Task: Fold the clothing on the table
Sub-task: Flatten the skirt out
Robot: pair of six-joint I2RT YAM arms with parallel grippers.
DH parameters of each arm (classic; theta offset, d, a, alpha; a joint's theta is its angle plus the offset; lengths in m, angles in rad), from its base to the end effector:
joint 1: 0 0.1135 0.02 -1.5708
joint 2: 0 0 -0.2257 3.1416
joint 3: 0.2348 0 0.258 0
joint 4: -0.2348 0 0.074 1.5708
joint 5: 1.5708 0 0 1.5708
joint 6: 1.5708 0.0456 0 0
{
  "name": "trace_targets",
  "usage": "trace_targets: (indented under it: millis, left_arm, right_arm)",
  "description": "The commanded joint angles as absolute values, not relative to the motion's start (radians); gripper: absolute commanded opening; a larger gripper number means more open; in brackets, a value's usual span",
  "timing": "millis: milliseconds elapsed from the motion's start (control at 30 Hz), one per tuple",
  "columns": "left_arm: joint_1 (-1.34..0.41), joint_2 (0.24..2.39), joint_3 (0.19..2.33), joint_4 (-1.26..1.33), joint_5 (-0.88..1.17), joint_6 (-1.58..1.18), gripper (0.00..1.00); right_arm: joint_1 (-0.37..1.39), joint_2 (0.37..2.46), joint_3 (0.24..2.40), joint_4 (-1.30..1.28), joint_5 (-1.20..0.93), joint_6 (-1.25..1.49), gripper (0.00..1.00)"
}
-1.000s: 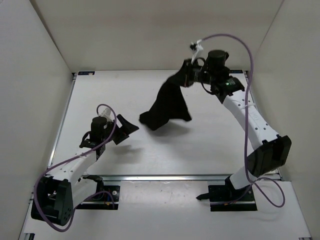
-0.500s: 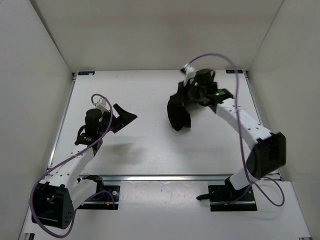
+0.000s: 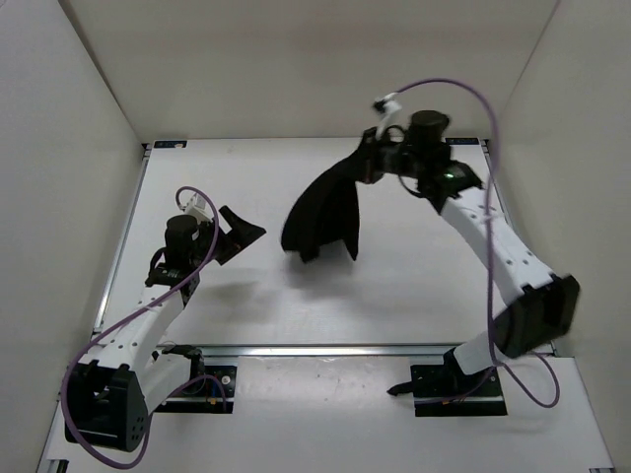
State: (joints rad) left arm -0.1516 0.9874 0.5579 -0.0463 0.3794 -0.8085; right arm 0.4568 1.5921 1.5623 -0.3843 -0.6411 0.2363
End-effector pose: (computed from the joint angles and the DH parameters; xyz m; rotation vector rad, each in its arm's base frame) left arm 0.2468 -0.0548 0.1987 -0.4536 2.1085 -0.9680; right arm 0.3278 0.1915 0.3472 -0.6548 1.9518 1.0744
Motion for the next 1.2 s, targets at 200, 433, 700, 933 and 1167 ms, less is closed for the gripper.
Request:
trace_targets:
  millis: [200,433,700,933,1167]
  left_arm:
    - [-0.164,0.996,0.586,-0.015,0.38,-0.818,0.99]
    - [-0.212,1.041,0.551,0.04,0.402,-0.867,0.99]
    - [-0.276,1.274,0.544,0.21,0.442,-0.976,0.99]
    - [-0.325,1.551,0.744,0.278,0.48,-0.953,0.99]
    - [-0.351,1.655,0.821,0.276,0.446,-0.911,0.88]
  right_arm:
    - [0.211,1.362,1.099,-0.166,-0.631,0.324,0.0]
    - [0.307,1.367,0.772,-0.106,-0.601,0.345,0.0]
    - [0.33,1.345,0.649,-0.066,-0.617,0.379,0.0]
    - [0.313,1.324,0.629,-0.089,-0.611,0.374,0.01]
    - [0.307,1.335,0.632,-0.104,-0.607,0.374,0.0]
